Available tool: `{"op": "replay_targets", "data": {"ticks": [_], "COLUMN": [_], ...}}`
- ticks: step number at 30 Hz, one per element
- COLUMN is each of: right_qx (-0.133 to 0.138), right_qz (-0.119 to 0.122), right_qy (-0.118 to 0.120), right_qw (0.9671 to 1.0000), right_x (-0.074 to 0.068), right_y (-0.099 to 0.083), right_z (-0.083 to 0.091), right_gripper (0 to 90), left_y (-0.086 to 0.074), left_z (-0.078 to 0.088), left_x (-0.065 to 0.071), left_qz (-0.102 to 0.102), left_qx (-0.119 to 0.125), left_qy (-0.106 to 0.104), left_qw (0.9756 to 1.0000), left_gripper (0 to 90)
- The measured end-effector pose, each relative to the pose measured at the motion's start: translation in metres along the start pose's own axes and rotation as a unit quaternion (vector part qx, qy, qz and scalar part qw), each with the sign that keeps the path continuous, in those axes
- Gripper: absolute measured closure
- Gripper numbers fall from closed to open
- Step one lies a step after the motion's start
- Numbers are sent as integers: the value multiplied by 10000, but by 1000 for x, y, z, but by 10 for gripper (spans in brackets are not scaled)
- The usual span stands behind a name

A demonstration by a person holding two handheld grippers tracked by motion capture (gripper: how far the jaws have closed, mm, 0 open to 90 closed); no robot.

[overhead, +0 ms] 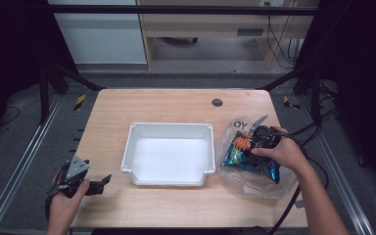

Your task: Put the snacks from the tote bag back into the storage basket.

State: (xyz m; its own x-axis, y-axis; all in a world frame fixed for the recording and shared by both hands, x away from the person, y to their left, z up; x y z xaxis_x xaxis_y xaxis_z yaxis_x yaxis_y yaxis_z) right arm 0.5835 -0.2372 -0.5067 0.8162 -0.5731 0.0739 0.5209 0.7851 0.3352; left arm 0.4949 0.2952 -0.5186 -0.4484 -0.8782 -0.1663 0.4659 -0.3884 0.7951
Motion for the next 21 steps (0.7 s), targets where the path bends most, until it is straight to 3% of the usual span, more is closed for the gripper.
{"op": "replay_targets", "data": {"ticks": [10, 13, 15, 16, 19, 21], "right_qx": [-137, -107, -124, -91, -109, -99], "right_qz": [-145, -66, -121, -4, -70, 10], "right_qy": [143, 156, 147, 142, 161, 166], "right_qw": [9997, 9998, 9997, 9999, 9998, 9998], "right_x": [-1, -1, -3, -2, -3, -5], "right_y": [-13, -14, -15, -15, -17, -18], "right_z": [-13, -13, -13, -13, -10, -8], "right_gripper": [68, 77, 106, 130, 229, 274], "left_y": [0, 0, -1, -1, -1, 0], "left_z": [0, 0, 0, 0, 0, 0], "left_x": [1, 0, 0, 0, -1, -1], "left_qz": [-24, -17, -6, 5, 6, 14], "left_qx": [-19, -16, -13, -11, -23, -18], "left_qy": [-5, 0, 8, 15, 16, 7], "left_qw": [10000, 10000, 10000, 10000, 10000, 10000], "left_gripper": [26, 26, 26, 26, 26, 26]}}
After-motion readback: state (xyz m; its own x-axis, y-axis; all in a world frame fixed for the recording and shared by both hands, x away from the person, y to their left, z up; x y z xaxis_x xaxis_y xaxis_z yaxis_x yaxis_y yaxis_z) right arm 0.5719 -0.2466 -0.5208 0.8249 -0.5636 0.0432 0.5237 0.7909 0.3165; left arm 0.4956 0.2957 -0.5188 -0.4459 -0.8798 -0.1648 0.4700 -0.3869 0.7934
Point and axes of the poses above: each handheld gripper's, and its own axes: z roughly backward along the jaws, y roughly out of its top, x roughly to its right, the point moved 9 cm from there along -z, roughly forward along the jaws, and after that the axes turned 5 degrees about y, right-handed, at the moved point
